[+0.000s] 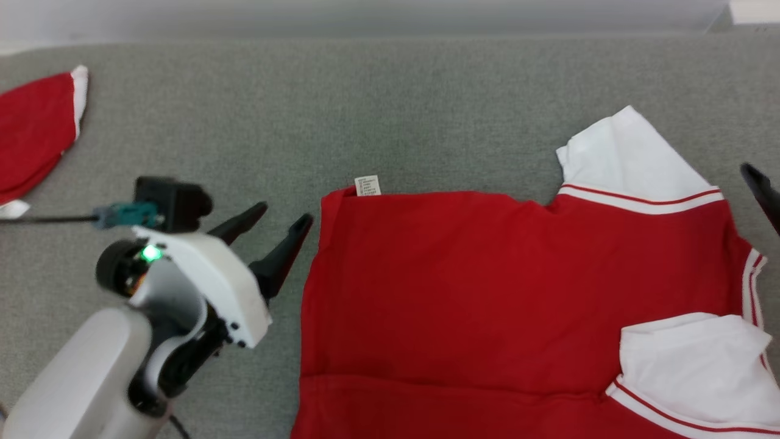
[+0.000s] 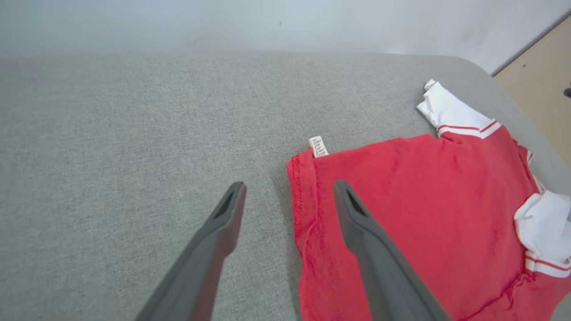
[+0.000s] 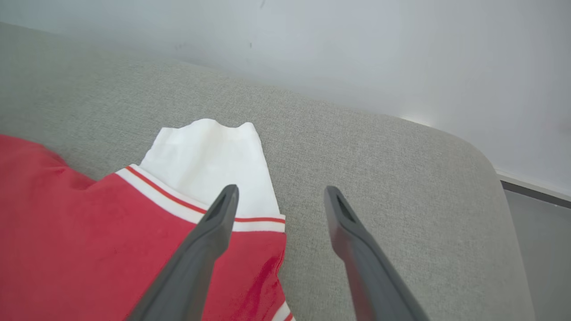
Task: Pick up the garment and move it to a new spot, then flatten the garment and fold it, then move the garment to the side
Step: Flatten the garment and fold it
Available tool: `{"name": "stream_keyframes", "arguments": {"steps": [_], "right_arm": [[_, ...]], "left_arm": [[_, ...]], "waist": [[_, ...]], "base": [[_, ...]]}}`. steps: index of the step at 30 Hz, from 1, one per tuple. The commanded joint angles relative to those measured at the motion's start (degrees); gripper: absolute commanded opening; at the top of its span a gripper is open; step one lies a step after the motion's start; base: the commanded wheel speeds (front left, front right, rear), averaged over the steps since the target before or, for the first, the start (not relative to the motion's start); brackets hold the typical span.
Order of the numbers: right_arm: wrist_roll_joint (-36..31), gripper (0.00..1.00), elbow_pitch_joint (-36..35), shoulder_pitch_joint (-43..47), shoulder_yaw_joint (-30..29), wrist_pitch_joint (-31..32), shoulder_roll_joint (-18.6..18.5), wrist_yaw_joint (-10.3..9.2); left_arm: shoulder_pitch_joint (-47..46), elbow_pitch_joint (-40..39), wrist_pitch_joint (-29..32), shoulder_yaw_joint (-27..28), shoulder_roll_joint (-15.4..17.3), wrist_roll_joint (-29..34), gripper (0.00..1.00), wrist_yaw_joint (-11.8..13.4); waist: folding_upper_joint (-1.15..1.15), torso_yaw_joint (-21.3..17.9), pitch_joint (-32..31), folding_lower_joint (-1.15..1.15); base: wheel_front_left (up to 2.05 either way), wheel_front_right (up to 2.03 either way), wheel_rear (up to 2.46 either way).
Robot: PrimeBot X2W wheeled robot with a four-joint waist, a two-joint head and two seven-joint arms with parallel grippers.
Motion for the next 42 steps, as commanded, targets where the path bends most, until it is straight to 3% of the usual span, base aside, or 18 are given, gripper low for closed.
{"name": "stream_keyframes", "arguments": {"steps": [1,5,10,17,31,32,33,34,42], "right_arm": [[-2.8,1.0,1.5,-4.3,0.8,0.7,1.3,-0.12],[-8.8,1.0,9.2,-13.9,3.2,1.4,6.4,-0.12],[-12.7,1.0,18.0,-19.8,5.7,1.2,8.8,-0.12],[-12.2,1.0,25.5,-22.7,7.7,1.1,9.5,-0.12],[-5.6,1.0,30.4,-23.6,12.7,4.4,13.1,0.1],[-4.4,0.93,30.6,-23.4,12.9,4.9,13.9,0.14],[-2.8,0.21,30.5,-23.3,13.2,5.4,14.9,0.24],[-1.8,0.0,30.3,-23.6,13.3,5.3,15.3,0.28],[2.1,0.0,27.7,-27.0,11.8,-3.0,11.7,0.0]], "left_arm": [[-3.2,1.7,0.7,-1.5,-1.2,1.7,1.0,-0.8],[-12.0,7.7,2.0,-5.7,-4.8,5.2,1.0,-2.9],[-16.9,12.2,2.5,-9.3,-8.5,6.7,1.0,-5.6],[-18.3,12.9,3.5,-11.9,-11.4,4.8,1.0,-8.3],[-22.9,17.5,4.4,-13.2,-13.7,5.6,1.0,-8.9],[-23.2,18.2,4.4,-13.2,-14.1,5.3,0.91,-9.0],[-23.5,18.8,4.1,-13.1,-14.5,5.0,0.34,-9.0],[-23.8,19.4,3.9,-12.9,-14.7,4.8,0.0,-8.8],[-22.2,21.5,0.4,-10.9,-15.0,3.1,0.0,-8.5]], "waist": [[0.0,2.5,5.4,0.0],[0.0,4.3,8.4,0.0],[0.0,6.7,10.1,0.0],[0.0,8.1,10.6,0.0],[0.0,7.1,11.1,0.0],[0.0,7.1,11.1,0.0],[0.0,7.0,11.0,0.0],[0.0,6.9,10.9,0.0],[0.0,6.0,8.6,0.0]], "base": [[0.0,0.0,0.0],[0.0,0.0,0.0],[0.0,0.0,0.0],[0.0,0.0,0.0],[0.0,0.0,0.0],[0.0,0.0,0.0],[0.0,0.0,0.0],[0.0,0.0,0.0],[0.0,0.0,0.0]]}}
